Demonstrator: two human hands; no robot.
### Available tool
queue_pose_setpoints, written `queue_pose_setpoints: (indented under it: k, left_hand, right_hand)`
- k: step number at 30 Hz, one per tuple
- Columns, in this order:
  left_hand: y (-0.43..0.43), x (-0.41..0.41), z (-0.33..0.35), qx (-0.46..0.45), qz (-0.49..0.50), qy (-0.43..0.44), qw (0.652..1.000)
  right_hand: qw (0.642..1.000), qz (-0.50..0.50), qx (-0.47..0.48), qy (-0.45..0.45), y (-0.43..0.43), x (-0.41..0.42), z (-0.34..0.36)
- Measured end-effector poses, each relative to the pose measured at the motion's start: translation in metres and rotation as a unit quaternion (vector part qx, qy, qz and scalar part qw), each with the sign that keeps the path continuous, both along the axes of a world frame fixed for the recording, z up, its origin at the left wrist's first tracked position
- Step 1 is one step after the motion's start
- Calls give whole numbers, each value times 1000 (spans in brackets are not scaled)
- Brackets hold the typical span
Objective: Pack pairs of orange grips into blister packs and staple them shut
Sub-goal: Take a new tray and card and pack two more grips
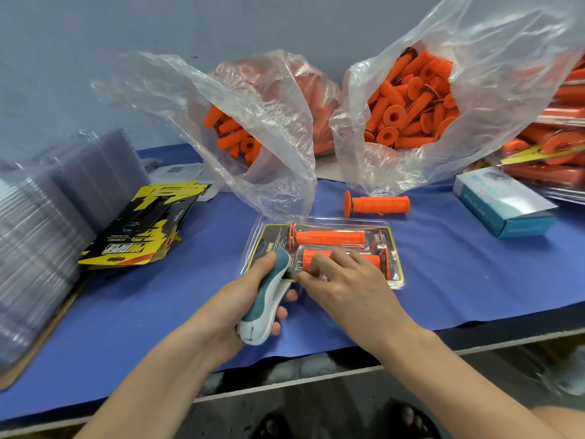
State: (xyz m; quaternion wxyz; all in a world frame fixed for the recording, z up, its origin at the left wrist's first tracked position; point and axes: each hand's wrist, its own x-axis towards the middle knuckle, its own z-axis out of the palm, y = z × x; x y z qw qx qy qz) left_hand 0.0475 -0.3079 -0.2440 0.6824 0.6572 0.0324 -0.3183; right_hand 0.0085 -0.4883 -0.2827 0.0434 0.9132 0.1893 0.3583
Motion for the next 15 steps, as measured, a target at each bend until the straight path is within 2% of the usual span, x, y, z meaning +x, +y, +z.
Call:
queue_pose_setpoints:
  k: [6,10,15]
  left_hand:
    - [-5,-3,-3,6,19,-13,1000]
    - [-8,-4,-3,11,39,-15,999]
    - [-10,-7,4,-35,17,2,999]
  right_hand:
    - [1000,-7,-2,16,-2,0,-2]
    - [997,-25,70,-5,7,4,-5]
    - [996,-38,43,62,18,12,2]
